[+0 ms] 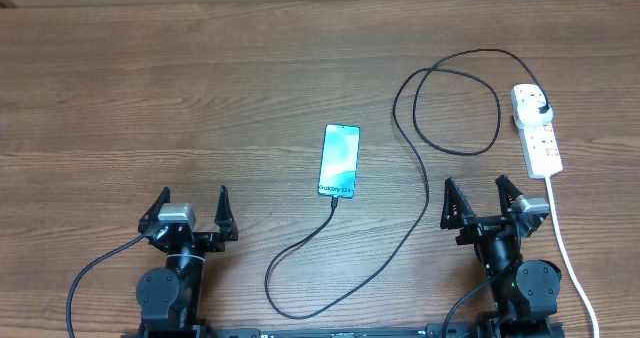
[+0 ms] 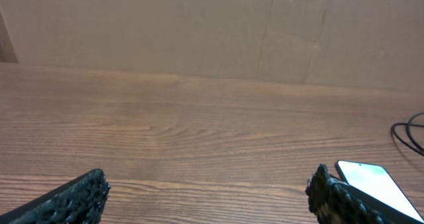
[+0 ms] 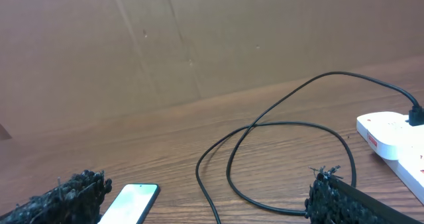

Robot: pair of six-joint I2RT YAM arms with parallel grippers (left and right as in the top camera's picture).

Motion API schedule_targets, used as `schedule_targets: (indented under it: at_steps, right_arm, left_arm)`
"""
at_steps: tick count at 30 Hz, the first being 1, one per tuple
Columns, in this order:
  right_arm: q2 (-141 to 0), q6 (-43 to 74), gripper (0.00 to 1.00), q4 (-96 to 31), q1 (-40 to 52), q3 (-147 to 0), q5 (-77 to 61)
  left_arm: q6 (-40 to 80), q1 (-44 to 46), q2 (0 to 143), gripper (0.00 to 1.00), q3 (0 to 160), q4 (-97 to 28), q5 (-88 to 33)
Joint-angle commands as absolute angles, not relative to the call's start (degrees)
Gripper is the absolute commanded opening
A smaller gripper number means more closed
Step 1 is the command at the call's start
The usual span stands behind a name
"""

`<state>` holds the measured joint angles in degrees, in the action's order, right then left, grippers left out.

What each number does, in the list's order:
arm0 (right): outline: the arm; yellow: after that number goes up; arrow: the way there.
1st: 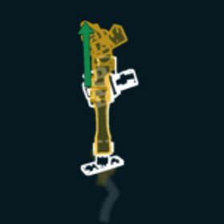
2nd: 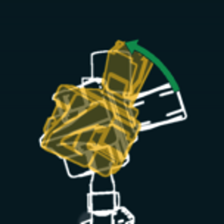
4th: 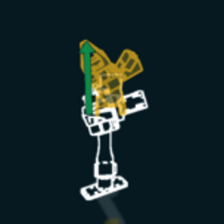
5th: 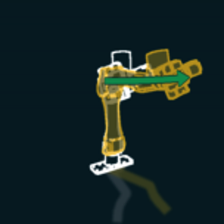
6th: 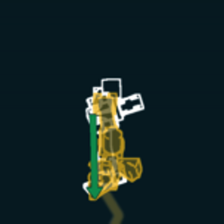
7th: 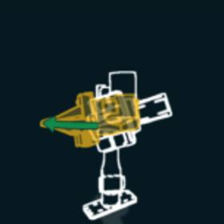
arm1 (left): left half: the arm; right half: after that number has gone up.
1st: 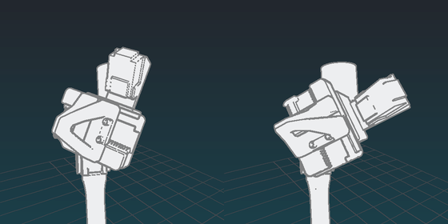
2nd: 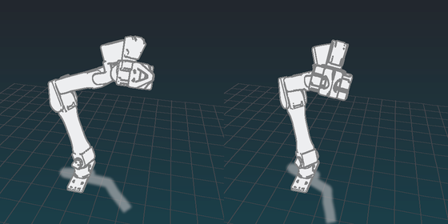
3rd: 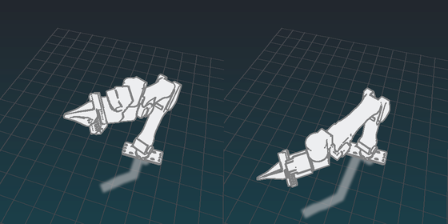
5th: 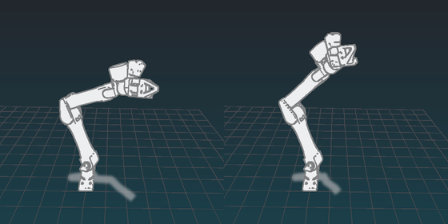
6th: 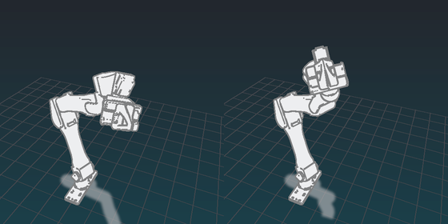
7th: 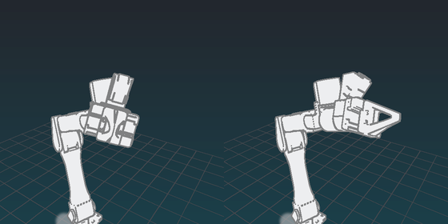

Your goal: Plug charger to phone and switch on socket

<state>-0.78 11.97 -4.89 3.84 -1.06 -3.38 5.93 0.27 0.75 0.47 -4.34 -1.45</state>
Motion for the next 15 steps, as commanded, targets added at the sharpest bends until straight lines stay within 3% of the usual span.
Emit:
schedule_targets:
  at_steps: [1,15]
  right_arm:
    - [-0.12,11.75,1.00,-4.67,4.16,-0.45,-2.59]
    - [-0.14,11.75,1.00,-4.67,4.16,-0.45,-2.59]
  left_arm:
    - [5.13,0.03,0.16,1.00,0.27,-4.47,-1.04]
    - [5.13,0.03,0.16,1.00,0.27,-4.47,-1.04]
